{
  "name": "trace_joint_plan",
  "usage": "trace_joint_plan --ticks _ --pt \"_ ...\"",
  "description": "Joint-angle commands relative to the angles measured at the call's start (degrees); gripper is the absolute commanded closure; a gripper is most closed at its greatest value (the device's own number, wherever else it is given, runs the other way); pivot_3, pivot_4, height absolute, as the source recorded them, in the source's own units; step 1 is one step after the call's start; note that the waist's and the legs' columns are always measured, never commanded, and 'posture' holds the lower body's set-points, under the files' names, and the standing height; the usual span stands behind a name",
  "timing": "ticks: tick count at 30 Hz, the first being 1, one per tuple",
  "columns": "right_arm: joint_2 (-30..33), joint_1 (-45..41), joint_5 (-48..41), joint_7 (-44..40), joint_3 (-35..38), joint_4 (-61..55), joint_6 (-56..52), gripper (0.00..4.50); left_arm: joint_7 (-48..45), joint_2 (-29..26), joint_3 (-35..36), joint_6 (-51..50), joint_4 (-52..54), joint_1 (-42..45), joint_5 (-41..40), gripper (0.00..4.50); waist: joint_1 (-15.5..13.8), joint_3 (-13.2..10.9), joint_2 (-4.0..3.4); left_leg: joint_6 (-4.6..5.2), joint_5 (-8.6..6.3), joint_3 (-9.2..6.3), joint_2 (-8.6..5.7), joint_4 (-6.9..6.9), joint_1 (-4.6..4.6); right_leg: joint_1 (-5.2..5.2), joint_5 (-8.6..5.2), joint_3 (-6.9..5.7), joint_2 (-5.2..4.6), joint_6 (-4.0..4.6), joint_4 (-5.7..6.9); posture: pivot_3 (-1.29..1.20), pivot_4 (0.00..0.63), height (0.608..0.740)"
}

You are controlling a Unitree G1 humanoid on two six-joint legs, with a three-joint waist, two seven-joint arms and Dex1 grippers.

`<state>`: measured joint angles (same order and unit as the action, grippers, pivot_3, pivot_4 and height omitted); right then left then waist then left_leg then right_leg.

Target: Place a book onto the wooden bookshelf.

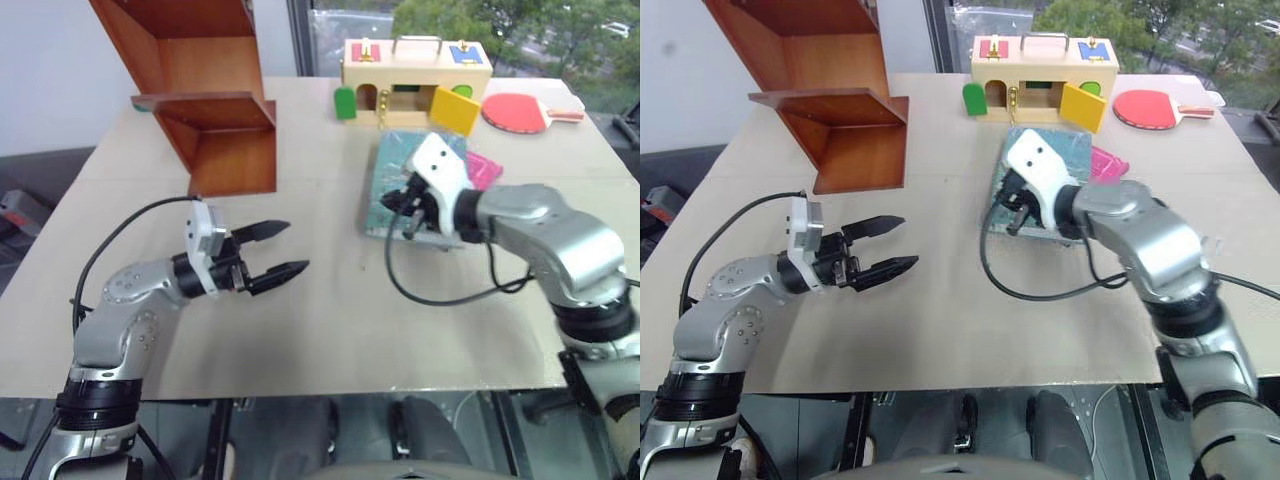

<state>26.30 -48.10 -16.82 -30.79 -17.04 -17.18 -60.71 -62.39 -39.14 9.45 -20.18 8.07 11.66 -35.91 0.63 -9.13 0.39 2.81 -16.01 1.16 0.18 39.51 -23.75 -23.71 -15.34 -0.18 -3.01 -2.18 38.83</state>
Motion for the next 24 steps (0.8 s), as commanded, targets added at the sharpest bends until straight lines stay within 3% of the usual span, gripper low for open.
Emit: trace_joint_plan --ticks 1,11,20,24 --pt "-4.3 -4.0 3.8 2.2 -3.6 5.3 2.9 4.48 -0.5 -1.0 2.0 2.1 0.1 0.3 0.7 0.0 0.2 0.0 0.0 0.0 0.0 0.06 0.0 -0.01 0.01 -0.02 0.0 0.0 0.02 0.0 -0.01 0.0 0.15 0.74" --pt "-8.5 -8.4 10.5 -2.2 -11.9 19.3 7.5 4.48 0.5 -1.0 2.8 2.9 1.3 -1.2 1.1 0.0 0.3 0.0 0.0 0.0 0.0 0.09 -0.02 -0.05 -0.01 -0.07 0.0 -0.01 0.04 0.0 -0.03 0.0 0.15 0.74" --pt "-0.4 -5.5 11.8 -7.2 -13.2 12.8 2.2 4.48 1.6 -0.1 2.2 3.3 1.0 -0.6 1.1 0.0 0.2 0.0 0.0 0.01 -0.01 0.08 -0.03 -0.05 -0.03 -0.08 0.0 -0.02 -0.04 0.0 -0.03 0.0 0.15 0.74" --pt "1.2 -3.7 9.0 -8.3 -9.5 4.9 -1.6 4.48 2.5 1.0 1.3 2.7 -0.1 1.7 1.4 0.0 0.2 0.0 -0.01 0.01 -0.01 0.05 0.0 -0.08 -0.03 -0.09 0.0 -0.02 -0.02 0.0 -0.01 0.0 0.15 0.74"
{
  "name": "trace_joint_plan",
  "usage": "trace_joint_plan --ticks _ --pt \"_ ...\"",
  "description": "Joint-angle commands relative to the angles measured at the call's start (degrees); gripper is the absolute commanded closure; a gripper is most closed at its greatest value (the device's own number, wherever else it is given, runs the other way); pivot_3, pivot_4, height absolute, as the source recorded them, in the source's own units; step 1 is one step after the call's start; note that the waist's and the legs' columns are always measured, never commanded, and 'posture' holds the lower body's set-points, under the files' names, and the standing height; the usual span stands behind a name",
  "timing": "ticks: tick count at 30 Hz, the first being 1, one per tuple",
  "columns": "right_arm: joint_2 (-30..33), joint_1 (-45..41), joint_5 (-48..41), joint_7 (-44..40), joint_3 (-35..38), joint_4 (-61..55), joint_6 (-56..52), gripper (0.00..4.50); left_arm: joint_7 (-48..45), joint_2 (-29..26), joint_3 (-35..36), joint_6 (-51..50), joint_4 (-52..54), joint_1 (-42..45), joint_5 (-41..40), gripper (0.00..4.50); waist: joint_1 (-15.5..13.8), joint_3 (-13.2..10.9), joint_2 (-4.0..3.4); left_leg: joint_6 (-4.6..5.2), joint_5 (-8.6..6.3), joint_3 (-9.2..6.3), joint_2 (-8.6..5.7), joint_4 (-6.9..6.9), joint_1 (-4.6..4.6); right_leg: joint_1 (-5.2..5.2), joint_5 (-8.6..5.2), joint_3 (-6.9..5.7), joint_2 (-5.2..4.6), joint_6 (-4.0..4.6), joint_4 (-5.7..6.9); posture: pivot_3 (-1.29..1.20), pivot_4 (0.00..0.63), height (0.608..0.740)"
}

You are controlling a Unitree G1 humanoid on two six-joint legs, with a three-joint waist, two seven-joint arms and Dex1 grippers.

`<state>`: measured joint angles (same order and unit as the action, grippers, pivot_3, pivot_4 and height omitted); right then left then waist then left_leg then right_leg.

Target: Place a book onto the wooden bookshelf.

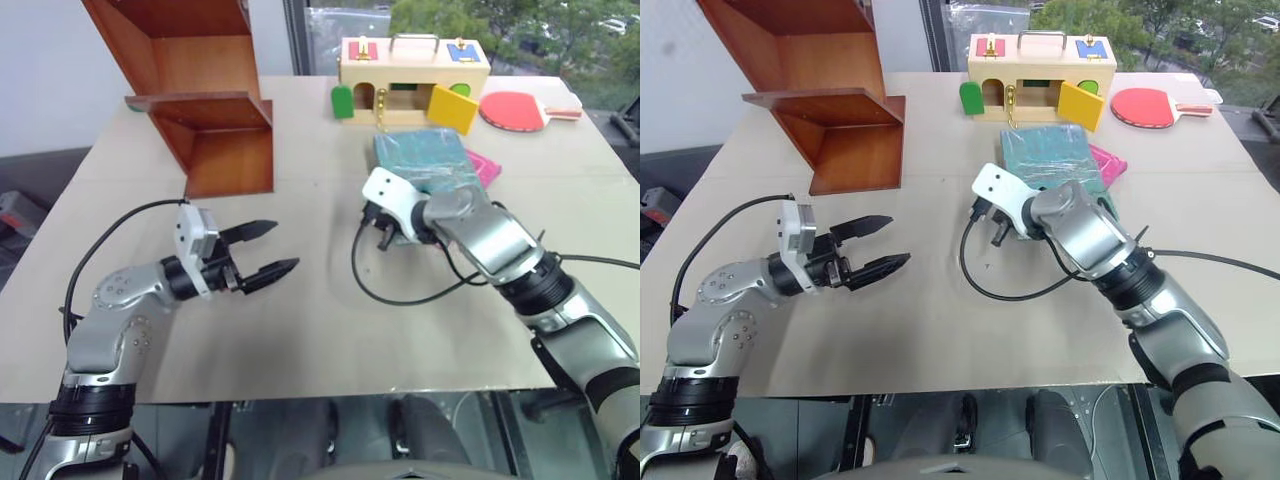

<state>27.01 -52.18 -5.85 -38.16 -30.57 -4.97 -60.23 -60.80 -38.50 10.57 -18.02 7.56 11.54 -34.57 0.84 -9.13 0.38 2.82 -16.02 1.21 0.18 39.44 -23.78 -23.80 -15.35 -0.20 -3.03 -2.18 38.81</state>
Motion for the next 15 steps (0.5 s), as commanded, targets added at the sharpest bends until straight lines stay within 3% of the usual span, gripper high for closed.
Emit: trace_joint_plan --ticks 1,7,10,12,15 --pt "-0.2 1.5 -3.8 -1.2 6.4 -10.3 -2.0 4.48 1.9 1.0 0.0 -0.3 0.3 2.4 0.0 0.0 0.0 0.0 0.0 0.0 0.0 0.0 0.0 0.0 0.0 0.0 0.0 0.0 0.0 0.0 0.0 0.0 0.15 0.74" --pt "-3.2 11.5 -9.7 2.4 19.9 -27.2 1.3 4.48 8.3 5.5 -1.9 -9.0 1.7 5.8 -2.8 0.0 -0.3 0.0 0.06 0.02 -0.01 -0.05 -0.01 0.0 -0.02 0.03 0.0 0.05 0.0 -0.01 -0.02 0.0 0.15 0.74" --pt "-3.1 15.8 -11.6 4.8 25.1 -31.1 -2.5 3.74 9.9 7.3 -3.2 -12.6 1.5 7.6 -3.9 0.0 -0.4 0.1 0.13 0.02 -0.01 -0.1 -0.04 0.04 -0.01 0.12 0.01 0.04 -0.06 -0.02 -0.03 0.0 0.15 0.74" --pt "-1.9 17.0 -10.5 7.4 28.0 -31.3 -4.0 2.72 10.7 8.6 -3.9 -15.3 0.9 9.1 -4.9 0.0 -0.3 0.1 0.13 0.01 0.0 -0.09 -0.05 0.05 0.03 0.12 0.01 0.04 -0.06 -0.02 0.01 0.0 0.15 0.74" --pt "0.0 15.3 -5.2 14.5 31.6 -25.1 -4.0 1.63 11.3 10.3 -5.4 -16.3 -0.7 11.5 -4.3 0.0 -0.2 0.1 0.13 -0.01 0.02 -0.11 -0.06 0.05 0.06 0.12 0.01 0.03 -0.03 -0.02 0.09 0.0 0.15 0.74"
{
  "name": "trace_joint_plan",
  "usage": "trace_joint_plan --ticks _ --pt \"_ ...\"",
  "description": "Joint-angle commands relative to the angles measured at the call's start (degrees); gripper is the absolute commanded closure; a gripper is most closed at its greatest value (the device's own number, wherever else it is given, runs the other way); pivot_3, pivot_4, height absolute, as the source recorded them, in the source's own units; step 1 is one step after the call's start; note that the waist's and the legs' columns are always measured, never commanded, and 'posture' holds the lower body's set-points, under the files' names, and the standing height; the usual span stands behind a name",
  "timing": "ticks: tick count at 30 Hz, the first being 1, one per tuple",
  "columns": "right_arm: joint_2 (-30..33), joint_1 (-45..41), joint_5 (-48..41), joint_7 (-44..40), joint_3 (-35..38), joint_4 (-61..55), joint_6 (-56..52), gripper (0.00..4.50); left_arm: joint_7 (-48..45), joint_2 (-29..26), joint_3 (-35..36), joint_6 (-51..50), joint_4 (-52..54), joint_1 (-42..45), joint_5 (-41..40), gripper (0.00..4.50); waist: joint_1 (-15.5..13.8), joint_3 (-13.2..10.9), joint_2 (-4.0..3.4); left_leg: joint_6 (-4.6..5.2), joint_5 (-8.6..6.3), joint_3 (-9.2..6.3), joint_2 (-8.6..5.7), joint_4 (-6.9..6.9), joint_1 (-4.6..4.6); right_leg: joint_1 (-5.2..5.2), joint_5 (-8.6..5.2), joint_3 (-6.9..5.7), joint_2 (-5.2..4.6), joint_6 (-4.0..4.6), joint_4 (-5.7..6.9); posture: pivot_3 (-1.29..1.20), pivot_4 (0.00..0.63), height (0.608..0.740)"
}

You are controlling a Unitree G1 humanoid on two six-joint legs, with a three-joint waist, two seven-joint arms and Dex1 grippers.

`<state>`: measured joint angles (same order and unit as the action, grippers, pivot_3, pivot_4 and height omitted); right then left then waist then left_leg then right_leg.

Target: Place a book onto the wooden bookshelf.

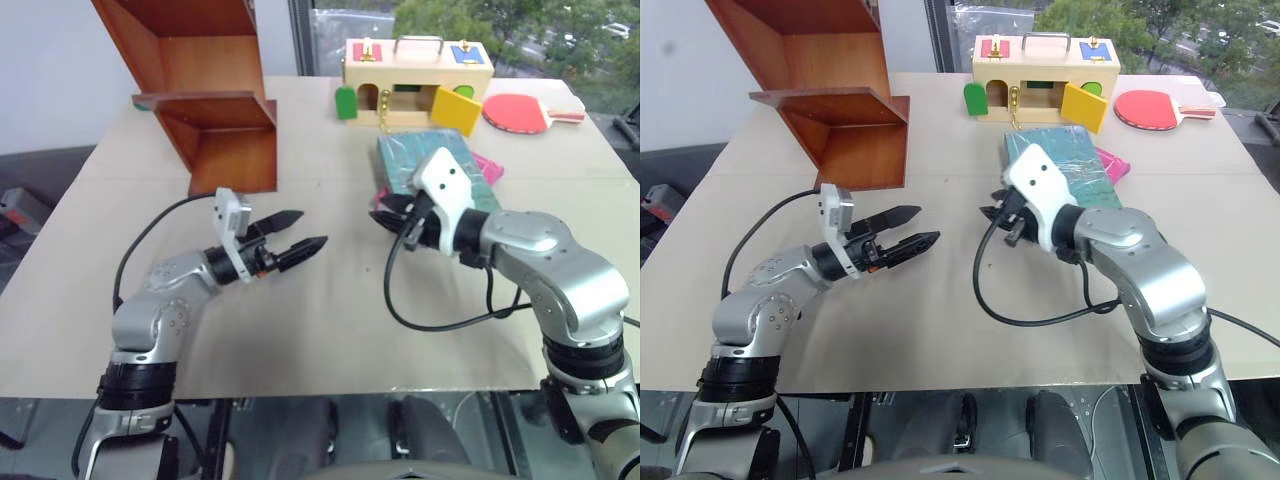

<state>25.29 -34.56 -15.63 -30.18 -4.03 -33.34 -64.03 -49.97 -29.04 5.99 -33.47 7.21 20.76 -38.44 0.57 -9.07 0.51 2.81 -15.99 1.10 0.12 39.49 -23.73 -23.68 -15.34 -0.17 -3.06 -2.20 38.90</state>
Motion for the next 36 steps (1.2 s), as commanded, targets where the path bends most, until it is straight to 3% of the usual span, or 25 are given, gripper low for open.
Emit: trace_joint_plan --ticks 1,2,11,15,19,32,36 --pt "3.2 -3.2 6.0 7.8 5.3 6.6 0.2 1.12 0.2 1.2 -1.2 -0.9 -1.0 3.0 -0.2 0.0 0.1 0.0 0.0 -0.02 0.02 0.01 0.0 0.0 0.05 0.02 0.0 0.0 0.05 0.0 0.03 0.0 0.15 0.74" --pt "4.2 -5.4 6.4 8.1 6.8 13.1 1.8 0.87 -0.5 1.5 -1.7 -0.3 -1.4 3.5 0.2 0.0 0.3 0.0 0.0 -0.03 0.02 0.04 0.0 0.0 0.07 0.01 0.0 -0.01 0.07 0.0 0.04 0.0 0.15 0.74" --pt "7.8 -26.9 16.7 7.5 0.7 70.4 31.6 4.37 -6.5 -0.8 -0.6 6.1 -1.1 3.7 1.9 0.0 1.2 0.0 -0.02 -0.05 0.04 0.32 0.06 -0.16 0.04 -0.13 -0.01 0.18 0.38 0.02 -0.11 0.0 0.15 0.74" --pt "6.8 -34.1 21.5 7.2 -2.5 91.4 45.4 4.37 -8.3 -3.4 1.4 7.6 4.0 -0.4 0.9 0.0 1.7 0.0 -0.02 -0.04 0.04 0.35 0.05 -0.3 -0.07 -0.14 -0.01 0.29 0.21 0.02 -0.19 0.0 0.15 0.74" --pt "4.6 -36.2 22.3 3.7 -2.5 100.9 52.6 4.37 -8.2 -5.1 3.2 7.7 7.3 -3.6 0.3 0.0 1.8 0.0 -0.03 -0.04 0.03 0.32 0.08 -0.36 -0.09 -0.12 -0.01 0.33 0.15 0.01 -0.57 0.0 0.15 0.74" --pt "0.3 -35.0 21.1 -6.1 -0.5 102.5 61.1 4.37 -5.9 -6.6 5.6 6.7 10.8 -8.2 -1.0 0.0 1.7 -0.1 -0.14 -0.06 0.04 0.33 0.11 -0.23 0.03 -0.12 -0.01 0.43 0.11 0.01 -0.17 0.0 0.15 0.74" --pt "1.8 -33.8 21.9 -4.6 -0.3 100.8 62.2 4.37 -5.4 -6.3 4.8 6.1 9.2 -6.8 -0.7 0.0 1.7 -0.1 -0.14 -0.06 0.04 0.32 0.09 -0.22 0.02 -0.12 -0.01 0.42 0.08 0.01 -0.17 0.0 0.15 0.74"
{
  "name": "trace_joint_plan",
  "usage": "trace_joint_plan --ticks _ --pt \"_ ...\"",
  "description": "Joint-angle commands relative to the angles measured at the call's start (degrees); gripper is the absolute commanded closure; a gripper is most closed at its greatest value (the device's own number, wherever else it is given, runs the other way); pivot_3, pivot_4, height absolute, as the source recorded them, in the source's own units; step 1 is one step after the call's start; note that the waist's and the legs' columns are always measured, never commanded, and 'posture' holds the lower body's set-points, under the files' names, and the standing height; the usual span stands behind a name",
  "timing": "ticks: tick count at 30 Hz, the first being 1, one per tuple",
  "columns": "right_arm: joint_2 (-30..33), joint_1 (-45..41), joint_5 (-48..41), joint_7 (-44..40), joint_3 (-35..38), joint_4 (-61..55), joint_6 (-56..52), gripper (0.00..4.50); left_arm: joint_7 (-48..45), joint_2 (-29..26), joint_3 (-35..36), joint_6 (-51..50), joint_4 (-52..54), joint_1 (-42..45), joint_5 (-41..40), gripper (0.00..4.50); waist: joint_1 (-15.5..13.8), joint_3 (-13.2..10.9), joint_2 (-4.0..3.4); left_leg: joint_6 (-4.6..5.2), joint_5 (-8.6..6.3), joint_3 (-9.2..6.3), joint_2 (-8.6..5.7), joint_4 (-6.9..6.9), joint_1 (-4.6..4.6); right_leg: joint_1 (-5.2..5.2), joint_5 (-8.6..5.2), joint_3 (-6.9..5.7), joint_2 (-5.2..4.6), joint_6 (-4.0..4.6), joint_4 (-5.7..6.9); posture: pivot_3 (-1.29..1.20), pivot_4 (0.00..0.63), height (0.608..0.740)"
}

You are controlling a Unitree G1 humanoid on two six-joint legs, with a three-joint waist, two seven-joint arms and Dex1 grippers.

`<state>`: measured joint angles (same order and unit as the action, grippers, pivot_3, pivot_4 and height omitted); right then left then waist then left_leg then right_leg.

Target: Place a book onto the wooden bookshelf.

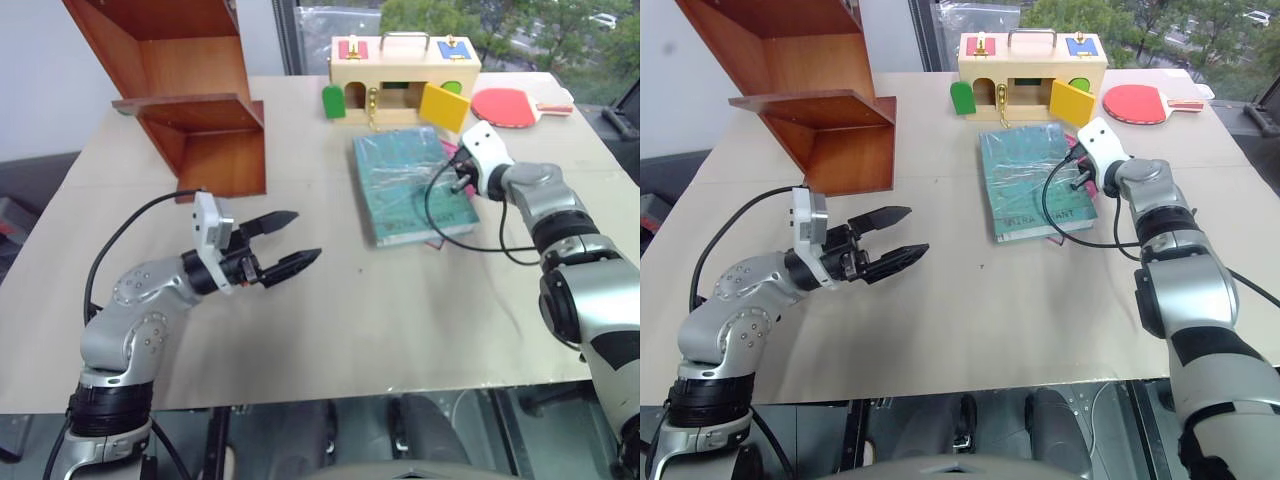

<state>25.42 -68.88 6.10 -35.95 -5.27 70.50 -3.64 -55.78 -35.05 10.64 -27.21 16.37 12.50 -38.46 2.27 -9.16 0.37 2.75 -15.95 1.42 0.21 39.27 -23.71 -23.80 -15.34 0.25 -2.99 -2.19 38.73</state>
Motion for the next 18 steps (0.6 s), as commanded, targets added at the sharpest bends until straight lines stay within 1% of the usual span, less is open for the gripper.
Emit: trace_joint_plan --ticks 1,2,5,6,9,13,14,16,18 --pt "2.3 0.9 0.6 1.8 0.7 -3.7 2.2 4.37 0.7 -0.2 0.0 -0.4 -0.3 1.7 -0.6 0.0 -0.1 0.0 0.0 0.0 0.0 0.0 0.0 0.0 0.0 0.0 0.0 0.0 0.0 0.0 0.0 0.0 0.15 0.74" --pt "3.8 2.2 0.2 0.8 1.2 -6.1 1.7 4.37 1.6 0.4 -0.5 -0.5 -1.2 2.7 0.0 0.0 -0.1 0.0 0.0 0.0 0.0 -0.01 0.0 0.01 -0.01 0.0 0.0 -0.02 -0.01 0.0 0.0 0.0 0.15 0.74" --pt "7.7 7.1 -1.3 -1.6 2.7 -15.8 -0.7 3.68 3.8 1.5 -2.5 -1.0 -3.1 4.9 2.0 0.0 -0.8 0.0 -0.01 0.0 0.0 -0.06 -0.02 0.03 -0.03 0.01 0.0 -0.07 -0.03 0.0 0.0 0.0 0.15 0.74" --pt "9.4 11.0 -2.7 -3.1 3.8 -23.2 -3.4 3.17 4.1 2.0 -3.4 -0.9 -3.8 5.7 2.5 0.0 -0.9 0.0 -0.01 0.0 0.0 -0.05 -0.04 0.04 -0.04 0.0 0.0 -0.05 -0.04 0.0 -0.01 0.0 0.15 0.74" --pt "14.0 25.0 -7.7 -6.2 8.6 -49.9 -14.6 2.11 4.3 3.2 -5.7 -0.8 -6.5 8.2 3.9 0.0 -1.9 0.0 -0.02 0.01 -0.01 -0.13 -0.03 0.04 -0.1 0.02 0.0 -0.12 -0.04 0.0 0.0 0.0 0.15 0.74" --pt "16.1 43.0 -18.3 -6.1 19.7 -84.9 -30.6 0.33 3.0 4.7 -8.0 -2.2 -12.4 13.2 4.5 0.0 -2.6 0.0 -0.11 0.02 -0.02 -0.2 0.03 0.03 -0.2 0.01 0.0 -0.17 0.03 -0.01 0.08 0.0 0.15 0.74" --pt "15.9 47.2 -21.6 -6.0 22.7 -92.7 -34.4 0.12 2.9 5.2 -8.5 -2.9 -14.1 14.8 4.6 0.0 -2.5 0.0 -0.1 0.03 -0.02 -0.18 0.02 0.02 -0.2 0.0 0.0 -0.14 0.03 -0.01 0.07 0.0 0.15 0.74" --pt "14.7 54.5 -26.8 -4.9 27.3 -105.8 -40.5 0.12 2.8 6.1 -9.5 -4.4 -17.7 17.7 5.0 0.0 -2.3 0.0 -0.09 0.05 -0.03 -0.12 0.01 0.09 -0.05 0.03 0.0 -0.06 0.06 -0.02 0.01 0.0 0.15 0.74" --pt "12.1 61.0 -29.7 -2.7 30.1 -116.5 -42.3 0.12 2.8 7.3 -9.7 -7.3 -21.7 20.9 4.1 0.0 -2.9 0.1 0.03 0.14 -0.09 -0.23 0.0 0.13 0.0 0.13 0.0 -0.18 0.08 -0.02 0.05 0.0 0.15 0.74"
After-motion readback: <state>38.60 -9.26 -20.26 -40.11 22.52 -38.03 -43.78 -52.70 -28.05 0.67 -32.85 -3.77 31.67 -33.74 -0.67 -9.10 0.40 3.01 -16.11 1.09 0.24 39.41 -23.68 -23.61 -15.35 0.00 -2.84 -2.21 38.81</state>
